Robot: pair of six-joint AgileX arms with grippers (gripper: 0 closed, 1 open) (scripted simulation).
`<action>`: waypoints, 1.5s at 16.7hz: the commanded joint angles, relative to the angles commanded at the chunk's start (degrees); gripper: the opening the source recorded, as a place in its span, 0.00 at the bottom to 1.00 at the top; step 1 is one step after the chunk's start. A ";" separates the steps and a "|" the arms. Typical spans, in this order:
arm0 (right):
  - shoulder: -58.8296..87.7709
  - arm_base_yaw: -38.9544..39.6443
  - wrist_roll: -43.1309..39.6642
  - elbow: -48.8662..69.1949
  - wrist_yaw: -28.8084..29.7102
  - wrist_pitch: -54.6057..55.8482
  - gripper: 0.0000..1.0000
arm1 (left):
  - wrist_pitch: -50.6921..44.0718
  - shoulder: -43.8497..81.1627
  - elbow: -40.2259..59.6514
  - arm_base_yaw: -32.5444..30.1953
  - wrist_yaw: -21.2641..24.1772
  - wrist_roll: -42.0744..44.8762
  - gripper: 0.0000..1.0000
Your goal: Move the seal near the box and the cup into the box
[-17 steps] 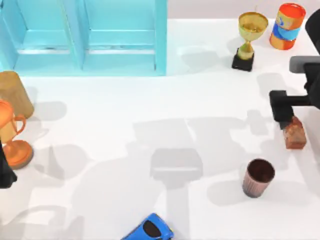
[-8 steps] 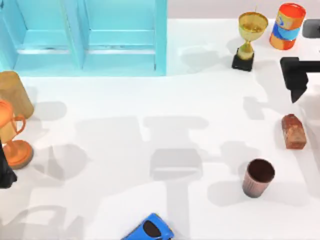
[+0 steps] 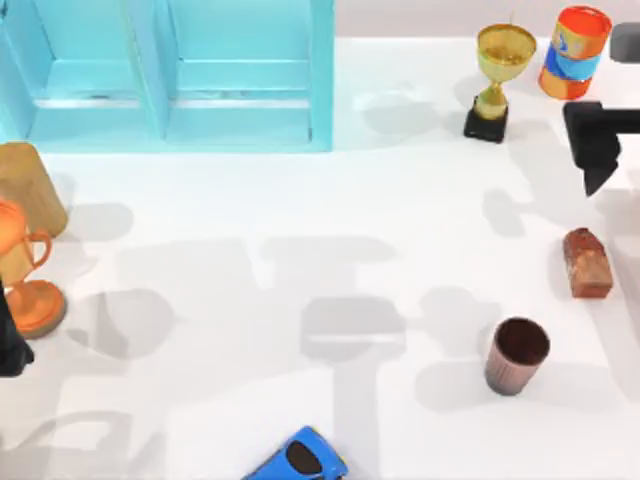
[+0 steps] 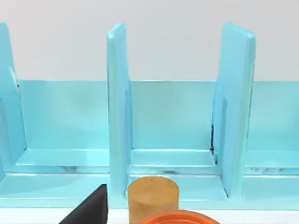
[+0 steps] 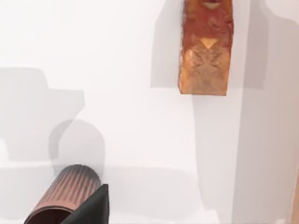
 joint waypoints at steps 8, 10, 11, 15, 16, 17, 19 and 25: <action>-5.71 13.74 13.93 -16.49 -0.76 4.84 1.00 | 0.00 0.00 0.00 0.00 0.00 0.00 1.00; -6.89 15.71 15.91 -18.53 -0.94 5.86 1.00 | 0.00 0.00 0.00 0.00 0.00 0.00 1.00; -7.04 15.86 16.08 -18.70 -0.93 5.99 1.00 | 0.00 0.00 0.00 0.00 0.00 0.00 1.00; -6.74 15.61 15.98 -18.69 -0.92 6.01 1.00 | 0.00 0.00 0.00 0.00 0.00 0.00 1.00; -6.59 15.65 15.96 -19.22 -0.92 6.77 1.00 | 0.00 0.00 0.00 0.00 0.00 0.00 1.00; -6.30 15.70 15.96 -20.14 -0.93 8.06 1.00 | 0.00 0.00 0.00 0.00 0.00 0.00 1.00; -5.35 15.78 16.02 -22.79 -0.93 11.76 1.00 | 0.00 0.00 0.00 0.00 0.00 0.00 1.00; -2.11 16.02 16.32 -31.29 -0.92 23.59 1.00 | 0.00 0.00 0.00 0.00 0.00 0.00 1.00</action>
